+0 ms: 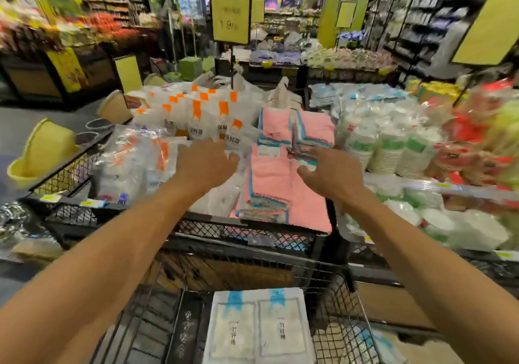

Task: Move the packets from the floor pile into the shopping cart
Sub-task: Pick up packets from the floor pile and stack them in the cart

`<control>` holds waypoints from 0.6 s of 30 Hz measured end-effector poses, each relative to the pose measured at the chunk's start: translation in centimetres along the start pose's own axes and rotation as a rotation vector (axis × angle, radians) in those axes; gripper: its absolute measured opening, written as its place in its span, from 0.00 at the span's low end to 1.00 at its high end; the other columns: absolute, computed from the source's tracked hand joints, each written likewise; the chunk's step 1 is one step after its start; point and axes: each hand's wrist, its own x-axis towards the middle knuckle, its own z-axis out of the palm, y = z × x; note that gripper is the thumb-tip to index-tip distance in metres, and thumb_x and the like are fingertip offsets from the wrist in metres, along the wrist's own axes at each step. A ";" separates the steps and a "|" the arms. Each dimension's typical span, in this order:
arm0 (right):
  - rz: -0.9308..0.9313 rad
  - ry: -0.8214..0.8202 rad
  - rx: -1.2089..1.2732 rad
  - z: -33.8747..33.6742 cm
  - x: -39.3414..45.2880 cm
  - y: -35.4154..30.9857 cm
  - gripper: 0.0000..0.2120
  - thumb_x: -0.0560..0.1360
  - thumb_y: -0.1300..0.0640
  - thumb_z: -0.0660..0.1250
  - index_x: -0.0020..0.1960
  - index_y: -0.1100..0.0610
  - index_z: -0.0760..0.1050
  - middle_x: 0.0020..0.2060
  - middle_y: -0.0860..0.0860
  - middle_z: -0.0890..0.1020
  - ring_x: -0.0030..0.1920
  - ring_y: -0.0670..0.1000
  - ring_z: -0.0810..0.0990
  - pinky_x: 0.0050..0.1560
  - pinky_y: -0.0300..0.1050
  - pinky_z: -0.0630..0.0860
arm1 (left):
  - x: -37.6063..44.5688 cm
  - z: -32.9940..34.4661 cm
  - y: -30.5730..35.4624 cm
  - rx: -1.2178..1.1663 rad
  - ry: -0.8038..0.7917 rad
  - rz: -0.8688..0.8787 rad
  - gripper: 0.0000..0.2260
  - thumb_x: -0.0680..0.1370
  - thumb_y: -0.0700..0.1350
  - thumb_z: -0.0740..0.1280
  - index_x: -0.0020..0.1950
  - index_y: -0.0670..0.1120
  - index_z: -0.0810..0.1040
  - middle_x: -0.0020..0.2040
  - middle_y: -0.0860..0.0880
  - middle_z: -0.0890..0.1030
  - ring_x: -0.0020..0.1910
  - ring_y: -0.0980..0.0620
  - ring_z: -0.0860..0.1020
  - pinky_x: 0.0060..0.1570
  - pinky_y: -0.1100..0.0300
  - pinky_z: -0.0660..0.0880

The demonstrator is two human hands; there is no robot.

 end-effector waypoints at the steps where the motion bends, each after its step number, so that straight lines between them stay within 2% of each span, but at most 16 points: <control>1: 0.028 0.018 -0.010 -1.5 -0.5 0.5 0.25 0.77 0.36 0.62 0.68 0.48 0.76 0.62 0.55 0.82 0.64 0.61 0.78 0.63 0.56 0.75 | 0.2 -1.3 0.8 0.014 0.024 0.028 0.24 0.82 0.60 0.53 0.73 0.51 0.73 0.71 0.44 0.75 0.70 0.40 0.72 0.68 0.43 0.68; 3: 0.088 0.046 -0.020 -4.1 -1.6 1.7 0.26 0.76 0.33 0.60 0.64 0.49 0.77 0.59 0.56 0.83 0.61 0.62 0.80 0.62 0.58 0.76 | 0.7 -3.6 2.6 0.057 0.038 0.079 0.24 0.82 0.61 0.53 0.72 0.51 0.74 0.69 0.44 0.75 0.68 0.39 0.73 0.67 0.42 0.69; 6: 0.199 0.125 -0.053 -7.5 -4.3 3.9 0.26 0.79 0.36 0.61 0.70 0.49 0.75 0.64 0.56 0.81 0.65 0.62 0.78 0.65 0.59 0.75 | 0.7 -5.7 5.8 0.090 0.054 0.221 0.24 0.83 0.61 0.53 0.73 0.51 0.72 0.70 0.43 0.74 0.68 0.39 0.72 0.66 0.42 0.66; 10: 0.363 0.180 -0.124 -10.7 -10.0 7.3 0.30 0.79 0.36 0.61 0.75 0.50 0.71 0.65 0.56 0.80 0.66 0.62 0.77 0.64 0.58 0.75 | -1.1 -6.6 10.3 -0.008 0.096 0.423 0.23 0.83 0.60 0.55 0.74 0.50 0.72 0.71 0.43 0.74 0.70 0.39 0.71 0.67 0.43 0.65; 12: 0.489 0.215 -0.139 -11.8 -13.7 9.1 0.29 0.78 0.34 0.60 0.74 0.47 0.71 0.62 0.53 0.83 0.62 0.60 0.80 0.61 0.58 0.75 | -2.4 -6.7 13.0 -0.025 0.085 0.519 0.23 0.83 0.59 0.55 0.72 0.50 0.73 0.70 0.42 0.75 0.69 0.39 0.72 0.66 0.43 0.66; 14: 0.643 0.214 -0.147 -13.2 -18.2 10.5 0.29 0.78 0.33 0.60 0.73 0.48 0.72 0.56 0.53 0.84 0.58 0.60 0.81 0.61 0.59 0.77 | -4.4 -6.7 16.3 -0.032 0.045 0.624 0.23 0.82 0.60 0.54 0.72 0.51 0.73 0.69 0.43 0.75 0.68 0.38 0.72 0.65 0.43 0.67; 16: 0.784 0.208 -0.135 -14.2 -23.0 12.2 0.28 0.79 0.34 0.59 0.71 0.50 0.73 0.58 0.54 0.83 0.62 0.62 0.79 0.67 0.63 0.72 | -7.3 -6.7 19.7 -0.097 0.005 0.716 0.25 0.82 0.61 0.54 0.75 0.52 0.71 0.72 0.43 0.73 0.71 0.39 0.70 0.68 0.43 0.66; 18: 0.896 0.219 -0.146 -15.2 -28.6 13.8 0.28 0.77 0.34 0.59 0.68 0.51 0.75 0.56 0.53 0.82 0.62 0.62 0.78 0.68 0.66 0.72 | -11.2 -6.9 22.8 -0.162 -0.030 0.822 0.26 0.82 0.62 0.54 0.77 0.52 0.69 0.74 0.43 0.72 0.72 0.39 0.70 0.70 0.43 0.65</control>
